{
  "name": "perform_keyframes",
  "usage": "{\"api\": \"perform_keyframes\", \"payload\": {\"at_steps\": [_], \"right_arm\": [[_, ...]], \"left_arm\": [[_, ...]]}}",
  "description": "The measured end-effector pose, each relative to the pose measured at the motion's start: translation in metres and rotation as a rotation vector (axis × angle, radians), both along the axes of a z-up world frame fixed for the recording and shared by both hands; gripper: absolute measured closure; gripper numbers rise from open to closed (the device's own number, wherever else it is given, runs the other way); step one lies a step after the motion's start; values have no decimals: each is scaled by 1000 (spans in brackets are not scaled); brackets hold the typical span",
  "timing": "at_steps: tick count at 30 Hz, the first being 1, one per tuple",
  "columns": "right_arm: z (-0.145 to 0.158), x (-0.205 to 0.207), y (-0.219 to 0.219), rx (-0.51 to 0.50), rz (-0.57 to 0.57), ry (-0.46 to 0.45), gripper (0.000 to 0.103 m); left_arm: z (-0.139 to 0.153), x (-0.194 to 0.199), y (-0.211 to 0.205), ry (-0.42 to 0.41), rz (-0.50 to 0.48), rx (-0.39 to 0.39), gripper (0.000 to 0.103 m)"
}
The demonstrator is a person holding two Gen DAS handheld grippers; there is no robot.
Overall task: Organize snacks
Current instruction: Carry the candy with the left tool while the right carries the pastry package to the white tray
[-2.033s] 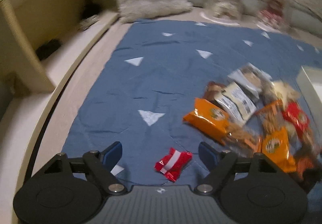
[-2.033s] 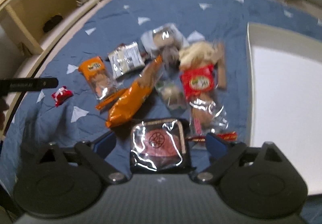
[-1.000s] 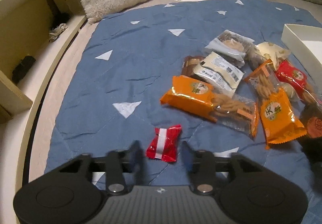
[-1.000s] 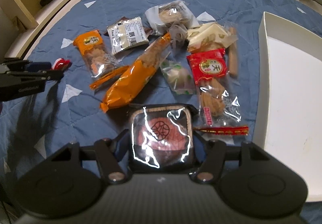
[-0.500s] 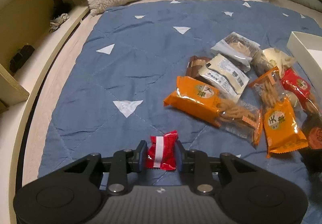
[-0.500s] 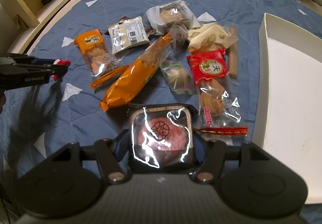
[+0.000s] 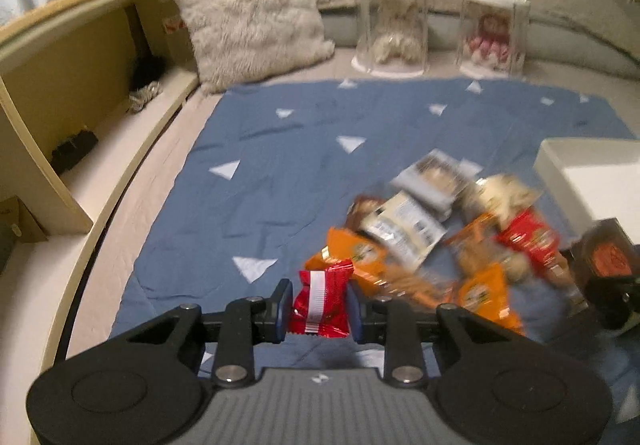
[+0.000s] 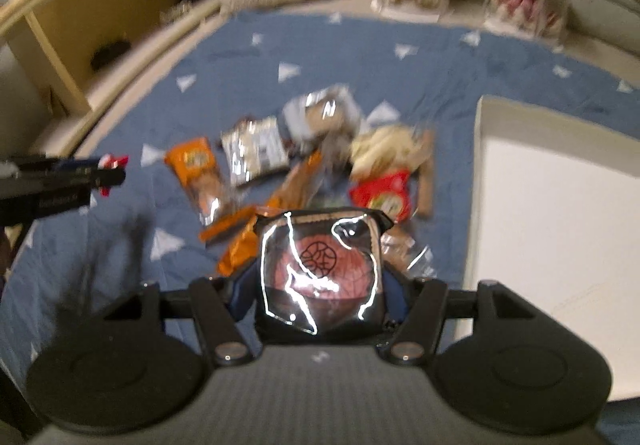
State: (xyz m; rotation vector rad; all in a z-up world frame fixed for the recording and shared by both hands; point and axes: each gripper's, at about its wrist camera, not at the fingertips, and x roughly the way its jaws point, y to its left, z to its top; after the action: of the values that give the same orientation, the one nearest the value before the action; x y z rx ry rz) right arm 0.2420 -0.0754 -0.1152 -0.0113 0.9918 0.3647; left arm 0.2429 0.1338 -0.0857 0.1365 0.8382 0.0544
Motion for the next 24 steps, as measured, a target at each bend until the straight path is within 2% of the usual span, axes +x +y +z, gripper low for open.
{"api": "perform_keyframes", "payload": {"at_steps": [4, 13, 24], "right_arm": [[23, -12, -19, 10, -29, -70, 35], [51, -44, -80, -31, -105, -148, 35], [59, -70, -167, -69, -260, -181, 35]], "left_arm": [[14, -8, -24, -32, -14, -20, 72], [33, -21, -86, -60, -77, -68, 72], [29, -16, -171, -35, -184, -150, 72]]}}
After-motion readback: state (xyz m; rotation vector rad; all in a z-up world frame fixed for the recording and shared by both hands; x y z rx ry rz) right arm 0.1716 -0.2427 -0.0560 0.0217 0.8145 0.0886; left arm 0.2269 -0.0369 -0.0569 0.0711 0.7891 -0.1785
